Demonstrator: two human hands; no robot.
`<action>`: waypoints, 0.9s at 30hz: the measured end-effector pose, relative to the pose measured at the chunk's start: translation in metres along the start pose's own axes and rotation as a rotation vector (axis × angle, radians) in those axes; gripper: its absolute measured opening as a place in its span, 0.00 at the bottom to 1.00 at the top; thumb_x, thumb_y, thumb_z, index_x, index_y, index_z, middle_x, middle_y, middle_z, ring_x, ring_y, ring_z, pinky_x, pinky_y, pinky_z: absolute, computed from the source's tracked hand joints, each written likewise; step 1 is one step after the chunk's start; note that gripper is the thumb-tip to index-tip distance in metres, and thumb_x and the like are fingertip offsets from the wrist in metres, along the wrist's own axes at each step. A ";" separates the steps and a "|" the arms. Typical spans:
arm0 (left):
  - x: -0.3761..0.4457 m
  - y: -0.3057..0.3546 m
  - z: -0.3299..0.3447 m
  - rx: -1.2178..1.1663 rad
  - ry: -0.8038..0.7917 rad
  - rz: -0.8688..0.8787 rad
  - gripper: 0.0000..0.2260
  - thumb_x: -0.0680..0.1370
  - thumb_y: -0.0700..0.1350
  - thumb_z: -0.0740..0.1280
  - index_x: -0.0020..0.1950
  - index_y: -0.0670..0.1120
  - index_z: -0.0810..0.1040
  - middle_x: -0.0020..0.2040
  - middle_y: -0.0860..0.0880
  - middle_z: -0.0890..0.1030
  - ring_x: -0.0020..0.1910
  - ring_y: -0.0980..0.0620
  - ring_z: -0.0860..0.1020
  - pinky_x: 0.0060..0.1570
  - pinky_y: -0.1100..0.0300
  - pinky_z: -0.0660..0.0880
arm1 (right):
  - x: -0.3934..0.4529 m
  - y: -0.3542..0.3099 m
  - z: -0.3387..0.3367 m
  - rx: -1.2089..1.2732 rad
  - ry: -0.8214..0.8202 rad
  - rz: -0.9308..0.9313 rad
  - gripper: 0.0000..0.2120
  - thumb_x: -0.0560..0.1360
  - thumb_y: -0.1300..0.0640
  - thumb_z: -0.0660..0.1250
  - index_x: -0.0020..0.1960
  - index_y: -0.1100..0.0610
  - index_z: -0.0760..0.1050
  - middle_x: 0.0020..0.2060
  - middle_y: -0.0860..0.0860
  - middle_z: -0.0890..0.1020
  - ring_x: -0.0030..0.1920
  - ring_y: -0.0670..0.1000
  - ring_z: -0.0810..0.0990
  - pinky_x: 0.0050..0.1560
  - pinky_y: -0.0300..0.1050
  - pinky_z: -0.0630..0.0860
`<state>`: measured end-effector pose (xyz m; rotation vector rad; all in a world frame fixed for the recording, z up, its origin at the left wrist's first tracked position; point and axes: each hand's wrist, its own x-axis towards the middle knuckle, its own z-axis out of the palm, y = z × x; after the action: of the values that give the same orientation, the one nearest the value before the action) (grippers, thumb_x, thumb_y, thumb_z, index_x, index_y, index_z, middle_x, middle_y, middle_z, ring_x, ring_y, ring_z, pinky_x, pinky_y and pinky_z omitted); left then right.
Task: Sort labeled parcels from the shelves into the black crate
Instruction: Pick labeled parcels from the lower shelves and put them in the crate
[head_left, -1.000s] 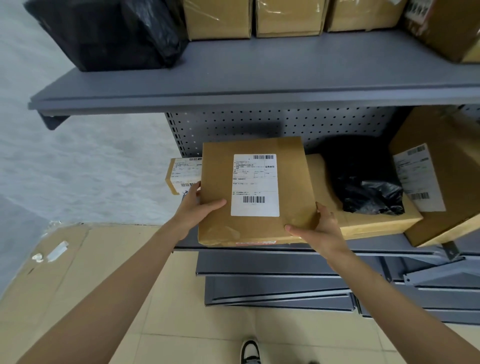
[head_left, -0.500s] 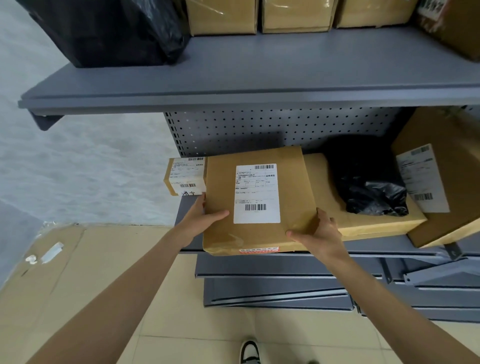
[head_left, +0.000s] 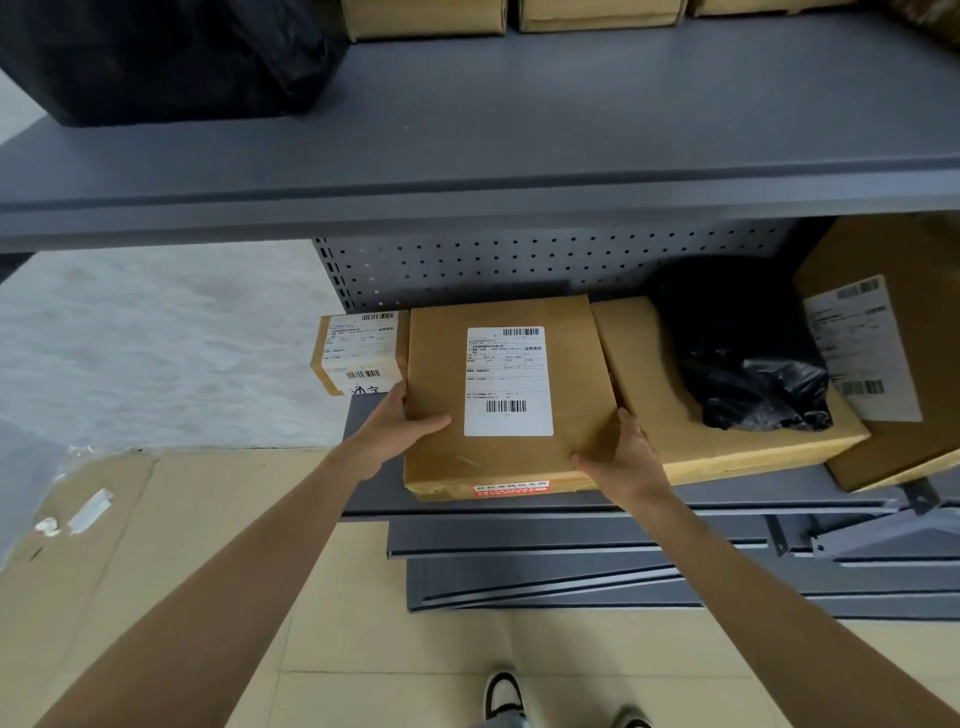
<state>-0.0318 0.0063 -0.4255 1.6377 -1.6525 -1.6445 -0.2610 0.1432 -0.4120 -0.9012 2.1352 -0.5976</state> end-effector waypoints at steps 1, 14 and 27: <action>0.002 -0.001 0.001 0.010 -0.003 -0.004 0.36 0.72 0.47 0.72 0.74 0.49 0.57 0.69 0.51 0.69 0.56 0.56 0.69 0.57 0.58 0.68 | 0.002 0.000 0.001 -0.004 0.010 -0.007 0.42 0.70 0.52 0.72 0.75 0.58 0.50 0.71 0.56 0.63 0.71 0.59 0.61 0.71 0.55 0.59; 0.009 0.038 0.027 0.486 0.324 0.276 0.39 0.64 0.53 0.76 0.69 0.49 0.60 0.65 0.45 0.63 0.66 0.44 0.59 0.64 0.45 0.62 | 0.005 0.015 -0.053 -0.431 0.630 -0.189 0.21 0.71 0.55 0.69 0.62 0.58 0.71 0.55 0.62 0.73 0.55 0.63 0.71 0.54 0.56 0.68; -0.016 0.104 0.159 0.474 -0.062 0.399 0.34 0.70 0.51 0.72 0.71 0.51 0.59 0.65 0.46 0.63 0.66 0.48 0.60 0.60 0.55 0.61 | 0.036 0.056 -0.140 -0.433 0.418 -0.220 0.20 0.79 0.61 0.56 0.70 0.52 0.67 0.76 0.54 0.57 0.75 0.61 0.51 0.74 0.57 0.49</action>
<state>-0.2070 0.0664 -0.3810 1.3166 -2.3504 -1.1772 -0.4095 0.1705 -0.3762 -1.3569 2.6217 -0.4655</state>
